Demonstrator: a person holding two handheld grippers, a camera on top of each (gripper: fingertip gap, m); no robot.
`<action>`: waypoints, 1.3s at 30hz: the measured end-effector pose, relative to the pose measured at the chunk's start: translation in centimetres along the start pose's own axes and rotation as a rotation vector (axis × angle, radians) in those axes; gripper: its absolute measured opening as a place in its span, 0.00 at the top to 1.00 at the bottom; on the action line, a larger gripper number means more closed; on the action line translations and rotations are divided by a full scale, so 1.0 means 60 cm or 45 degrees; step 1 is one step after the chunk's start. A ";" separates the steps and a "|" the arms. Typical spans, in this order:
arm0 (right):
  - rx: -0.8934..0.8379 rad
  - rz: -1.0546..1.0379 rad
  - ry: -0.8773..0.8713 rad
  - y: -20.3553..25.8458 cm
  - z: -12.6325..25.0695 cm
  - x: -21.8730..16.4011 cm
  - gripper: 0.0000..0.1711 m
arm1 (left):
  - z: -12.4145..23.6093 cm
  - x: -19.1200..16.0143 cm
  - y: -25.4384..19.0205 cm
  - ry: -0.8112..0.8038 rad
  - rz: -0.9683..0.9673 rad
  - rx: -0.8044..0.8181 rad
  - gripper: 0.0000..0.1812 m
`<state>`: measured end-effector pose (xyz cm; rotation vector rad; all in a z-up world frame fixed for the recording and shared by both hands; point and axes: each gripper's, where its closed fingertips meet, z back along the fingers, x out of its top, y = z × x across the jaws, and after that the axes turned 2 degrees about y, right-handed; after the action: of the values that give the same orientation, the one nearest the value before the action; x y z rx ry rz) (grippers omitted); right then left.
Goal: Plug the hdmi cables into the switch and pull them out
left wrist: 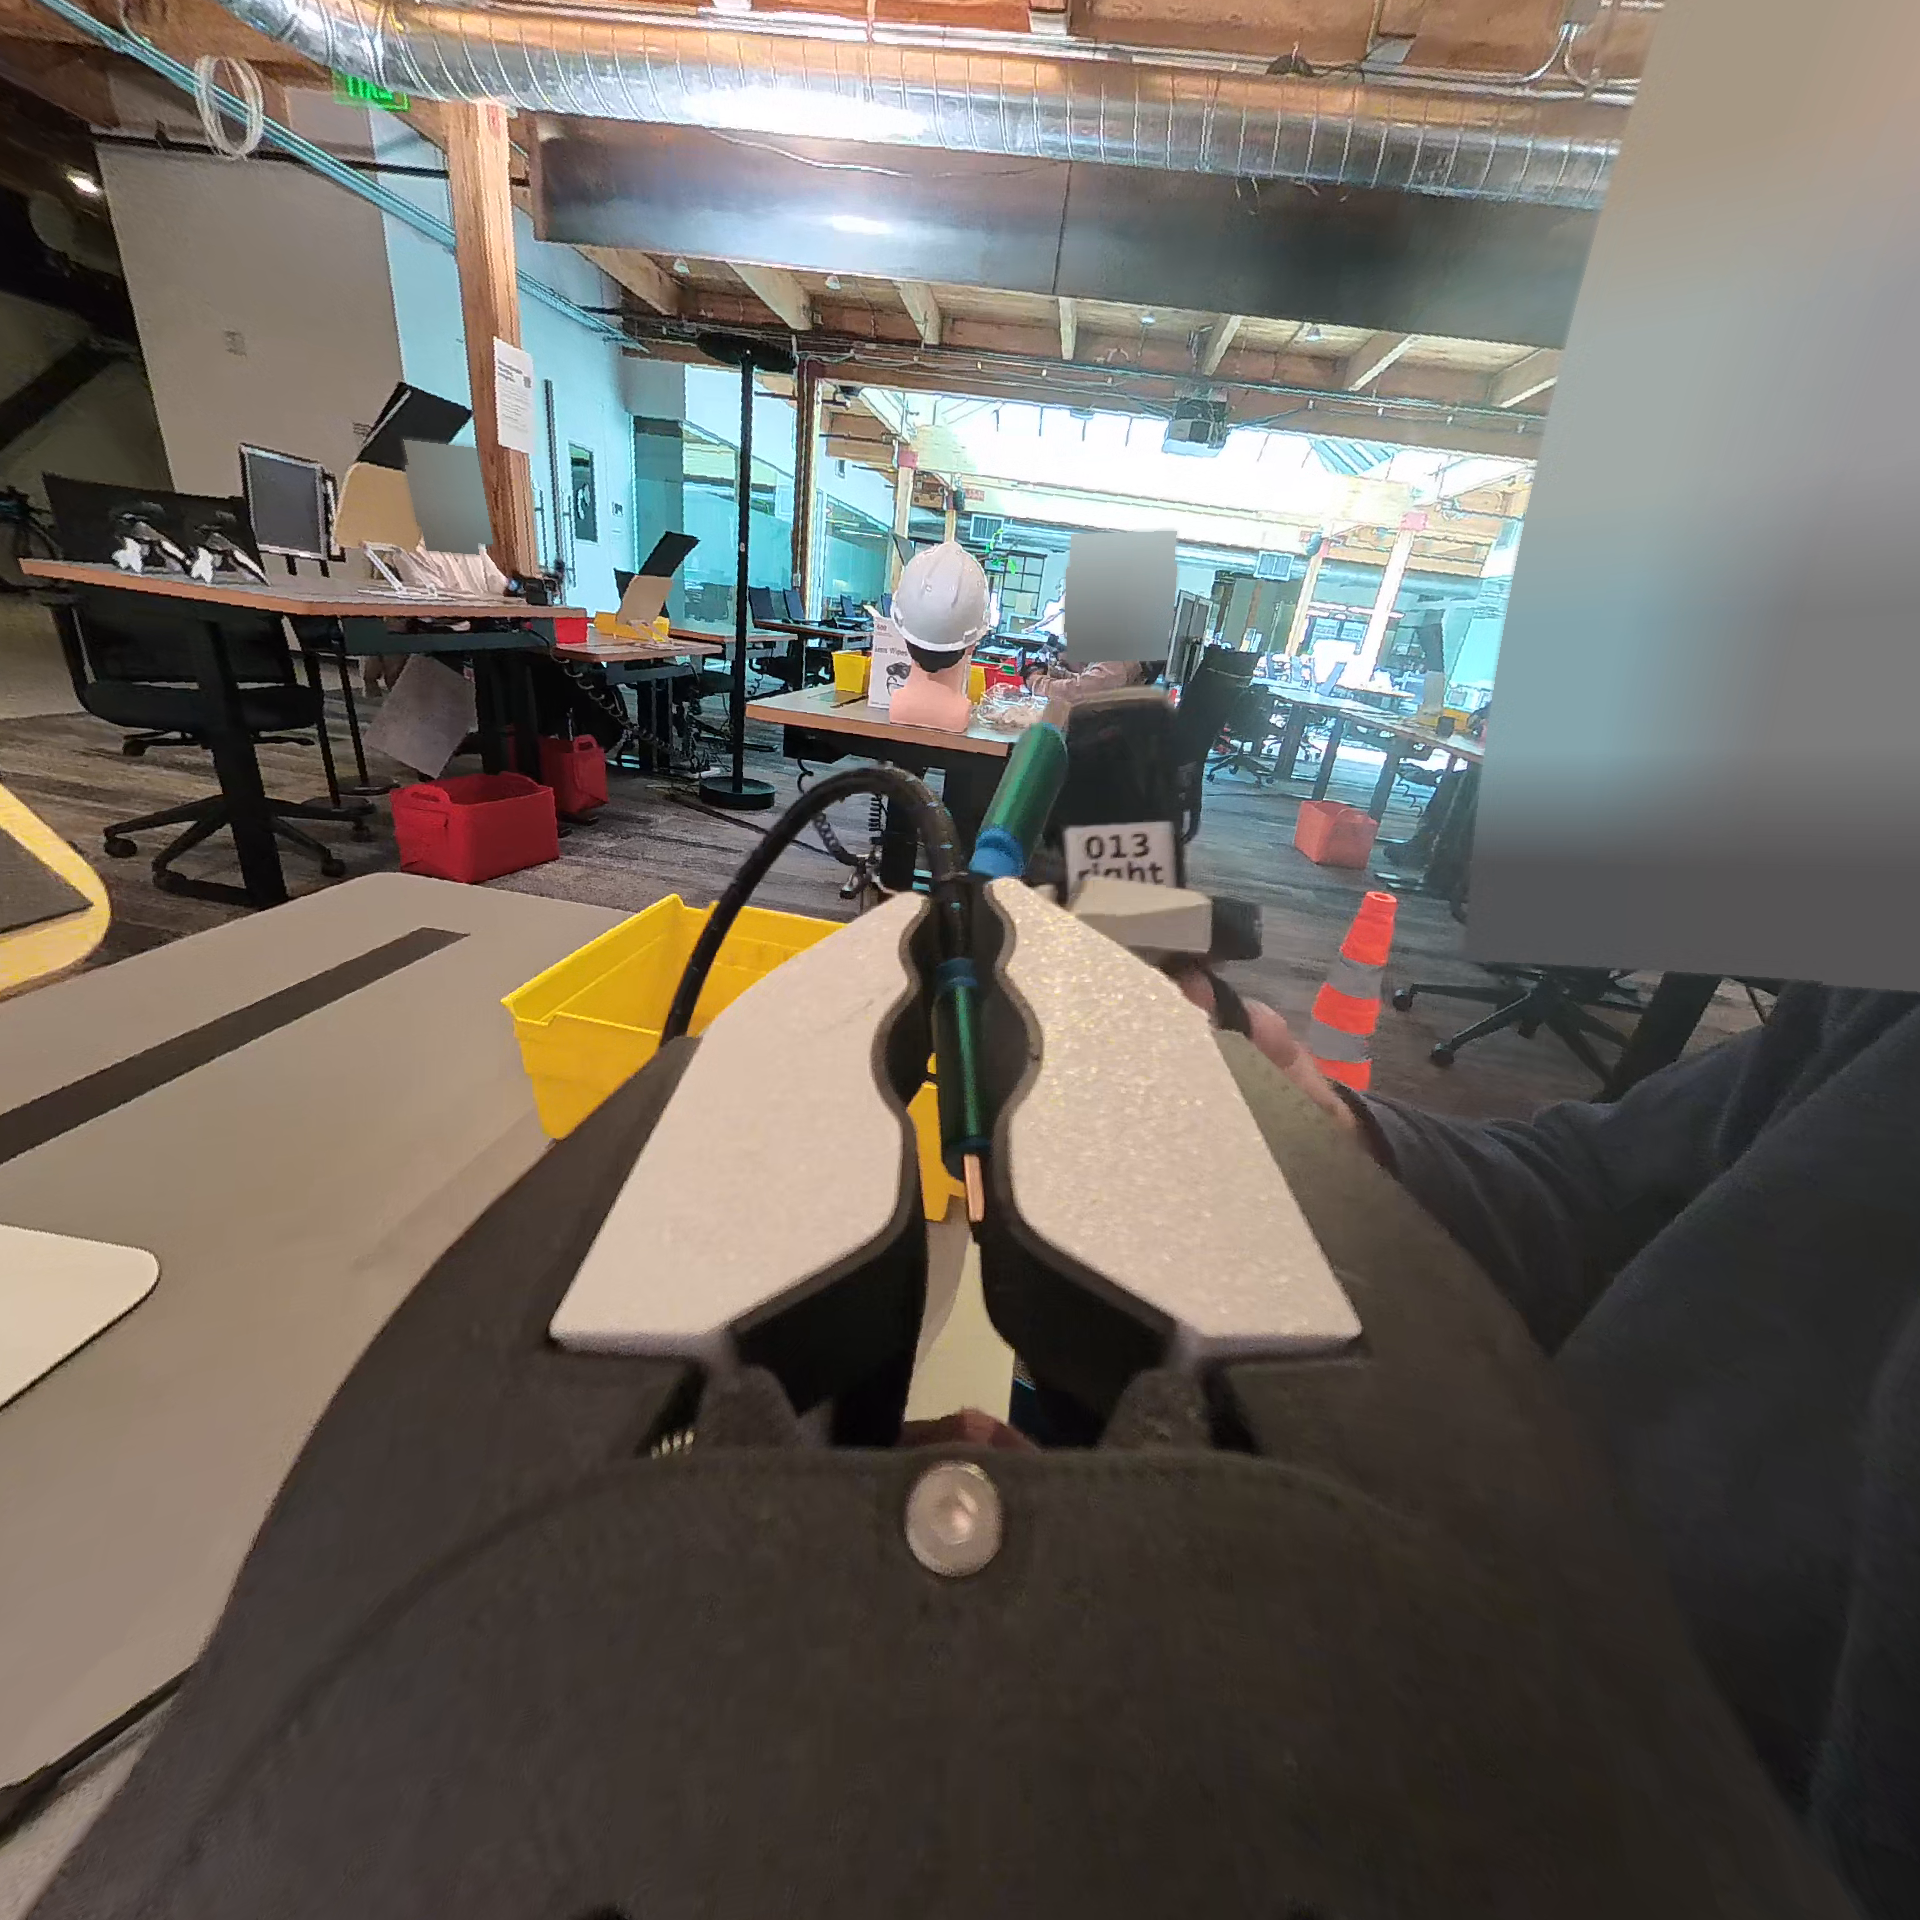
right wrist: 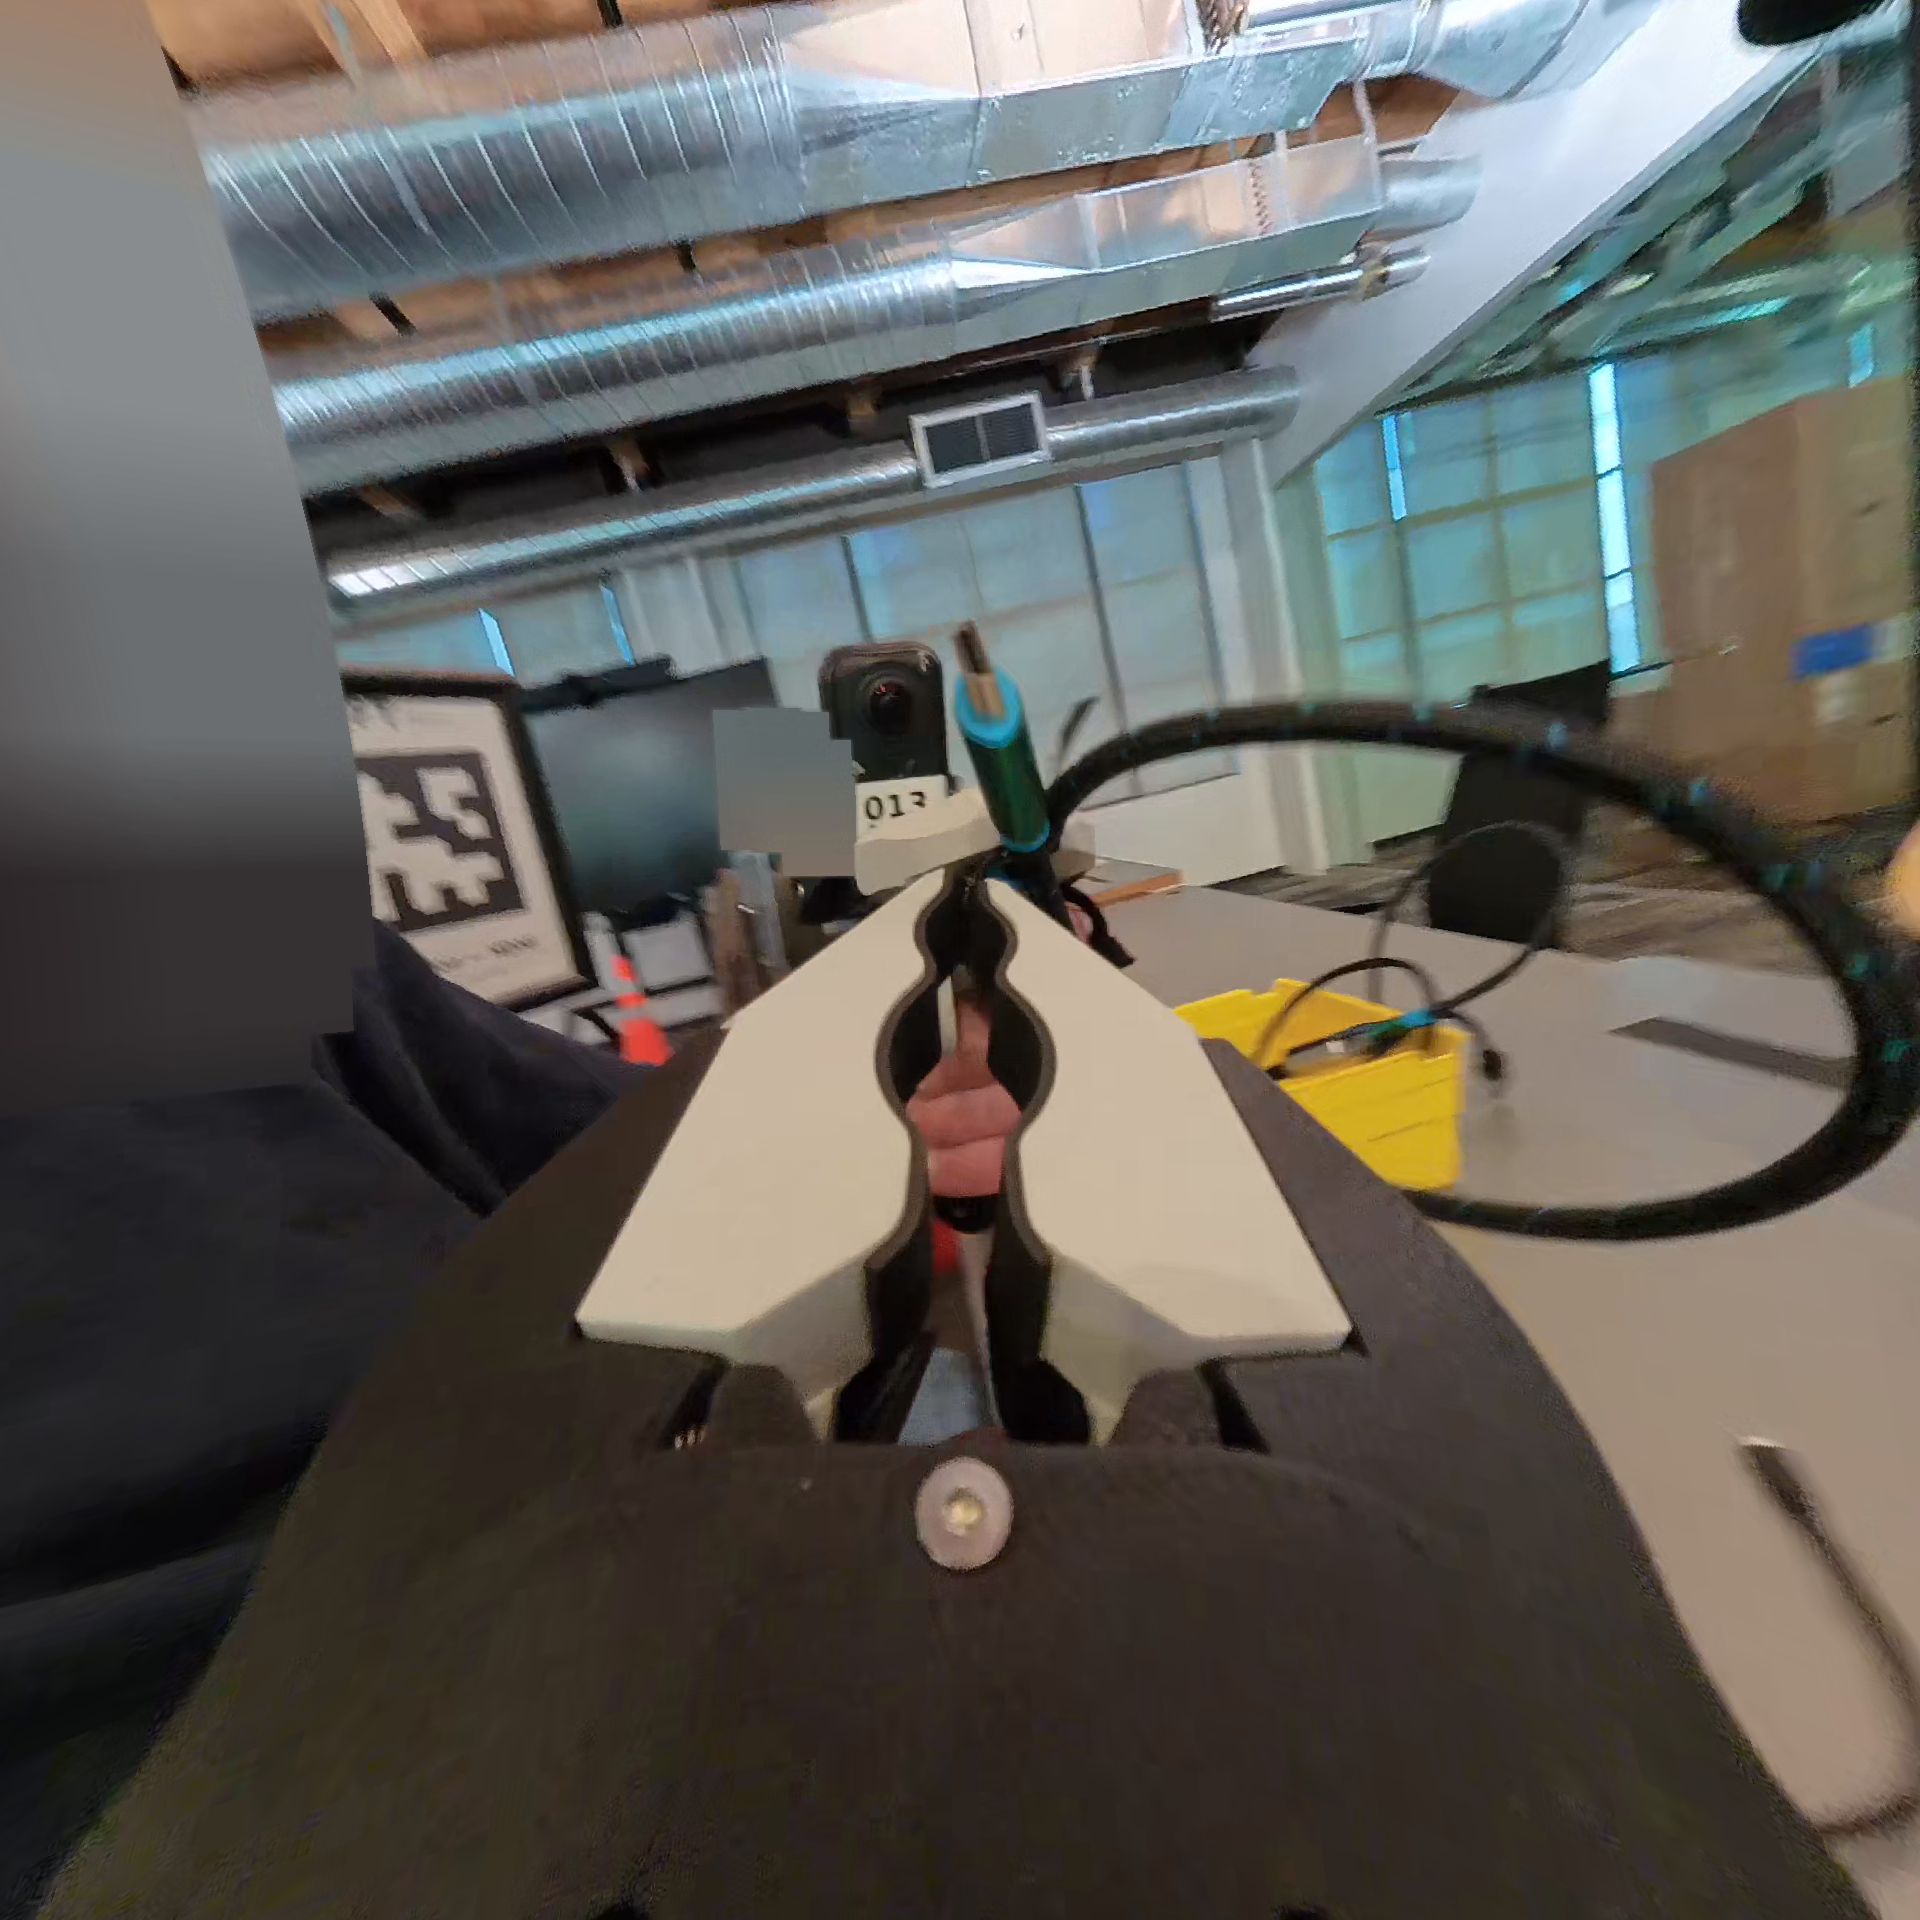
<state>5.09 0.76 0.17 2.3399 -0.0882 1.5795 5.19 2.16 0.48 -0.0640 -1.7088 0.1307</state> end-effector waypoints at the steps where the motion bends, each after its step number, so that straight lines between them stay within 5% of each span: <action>1: -0.050 0.103 0.035 0.000 0.000 0.000 1.00 | -0.001 -0.002 0.001 0.007 0.004 0.002 0.97; 11: -0.660 1.672 0.773 -0.015 -0.003 -0.012 1.00 | -0.006 -0.017 0.014 0.063 0.143 0.017 0.98; 18: -0.617 2.313 1.194 -0.032 -0.002 -0.028 1.00 | -0.007 -0.035 0.030 0.132 0.247 0.054 0.98; 20: -0.563 2.269 1.170 -0.034 -0.003 -0.029 1.00 | -0.006 -0.034 0.032 0.123 0.205 0.075 0.97; 32: -0.375 0.663 0.515 -0.028 0.000 -0.014 0.96 | -0.001 -0.015 0.025 0.076 -0.045 0.132 0.98; 39: -0.282 0.509 0.413 -0.020 -0.002 -0.014 1.00 | -0.002 -0.012 0.019 0.077 -0.086 0.128 0.97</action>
<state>4.90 1.81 -0.84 1.9516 -0.6546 1.9950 5.36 3.25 -0.36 0.0642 -1.6399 0.1627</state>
